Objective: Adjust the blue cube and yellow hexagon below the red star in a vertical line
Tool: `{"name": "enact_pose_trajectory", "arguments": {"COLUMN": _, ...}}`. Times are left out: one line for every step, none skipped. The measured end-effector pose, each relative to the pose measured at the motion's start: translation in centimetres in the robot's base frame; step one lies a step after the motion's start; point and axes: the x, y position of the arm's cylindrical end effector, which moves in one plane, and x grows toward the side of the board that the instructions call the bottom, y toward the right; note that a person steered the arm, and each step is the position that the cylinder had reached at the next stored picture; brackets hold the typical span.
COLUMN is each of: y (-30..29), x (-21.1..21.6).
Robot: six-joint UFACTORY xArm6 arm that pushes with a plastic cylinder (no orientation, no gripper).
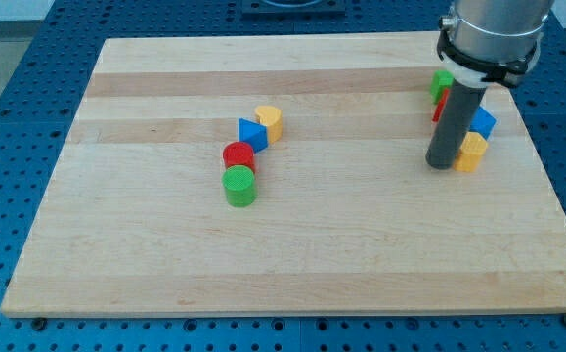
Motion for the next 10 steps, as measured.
{"name": "enact_pose_trajectory", "arguments": {"y": 1.0, "x": 0.9}}
{"name": "enact_pose_trajectory", "arguments": {"y": 2.1, "x": 1.3}}
{"name": "enact_pose_trajectory", "arguments": {"y": 2.8, "x": 1.9}}
{"name": "enact_pose_trajectory", "arguments": {"y": 3.1, "x": 5.0}}
{"name": "enact_pose_trajectory", "arguments": {"y": 7.6, "x": 5.1}}
{"name": "enact_pose_trajectory", "arguments": {"y": 12.0, "x": 0.5}}
{"name": "enact_pose_trajectory", "arguments": {"y": 12.4, "x": -3.1}}
{"name": "enact_pose_trajectory", "arguments": {"y": 11.7, "x": -5.7}}
{"name": "enact_pose_trajectory", "arguments": {"y": 11.2, "x": -5.9}}
{"name": "enact_pose_trajectory", "arguments": {"y": 10.1, "x": -5.7}}
